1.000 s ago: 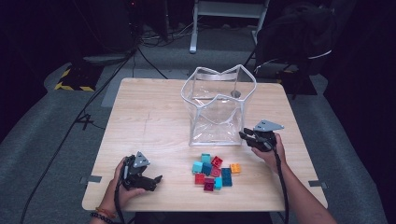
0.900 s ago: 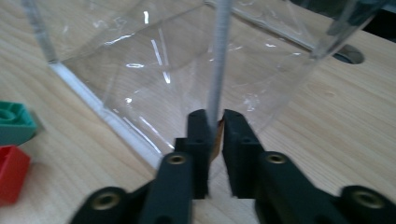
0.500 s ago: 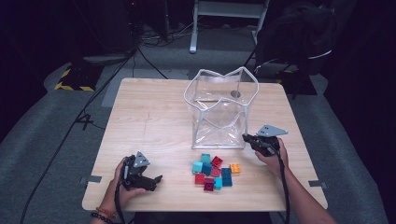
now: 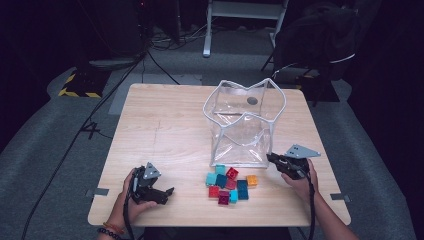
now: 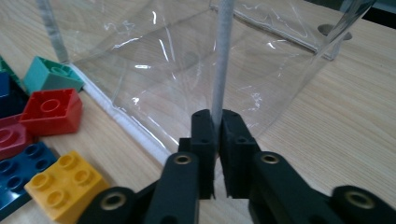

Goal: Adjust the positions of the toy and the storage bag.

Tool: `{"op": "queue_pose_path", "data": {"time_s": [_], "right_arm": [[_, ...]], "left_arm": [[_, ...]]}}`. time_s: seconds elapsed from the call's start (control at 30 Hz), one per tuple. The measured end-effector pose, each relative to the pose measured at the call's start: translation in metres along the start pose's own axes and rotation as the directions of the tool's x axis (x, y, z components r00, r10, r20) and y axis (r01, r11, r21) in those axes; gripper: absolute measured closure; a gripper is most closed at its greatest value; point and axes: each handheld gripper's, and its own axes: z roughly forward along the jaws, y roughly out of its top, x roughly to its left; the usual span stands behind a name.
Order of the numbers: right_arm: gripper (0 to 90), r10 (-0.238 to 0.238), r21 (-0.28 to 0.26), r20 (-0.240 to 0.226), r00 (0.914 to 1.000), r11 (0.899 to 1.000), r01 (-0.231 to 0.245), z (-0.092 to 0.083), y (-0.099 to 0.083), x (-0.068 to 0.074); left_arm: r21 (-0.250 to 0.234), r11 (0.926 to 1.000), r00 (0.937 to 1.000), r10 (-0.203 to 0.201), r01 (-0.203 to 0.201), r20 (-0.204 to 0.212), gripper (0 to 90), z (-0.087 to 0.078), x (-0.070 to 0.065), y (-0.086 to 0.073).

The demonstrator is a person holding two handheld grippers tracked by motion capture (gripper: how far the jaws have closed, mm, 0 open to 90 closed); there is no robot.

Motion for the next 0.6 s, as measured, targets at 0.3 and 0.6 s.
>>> {"op": "queue_pose_path", "data": {"time_s": [0.3,0.6], "right_arm": [[58.7,0.025,0.017,-0.063,0.9977,1.0,-0.024,-0.033,-0.01,0.004],[49.9,-0.044,0.053,-0.187,0.9815,0.997,0.054,-0.041,-0.028,0.02]], "left_arm": [[-0.003,0.9998,0.9997,0.021,-0.021,0.014,0.5,0.0,-0.002,-0.001],[-0.001,0.9993,0.999,0.037,-0.037,0.024,0.5,-0.001,-0.003,-0.001]]}}
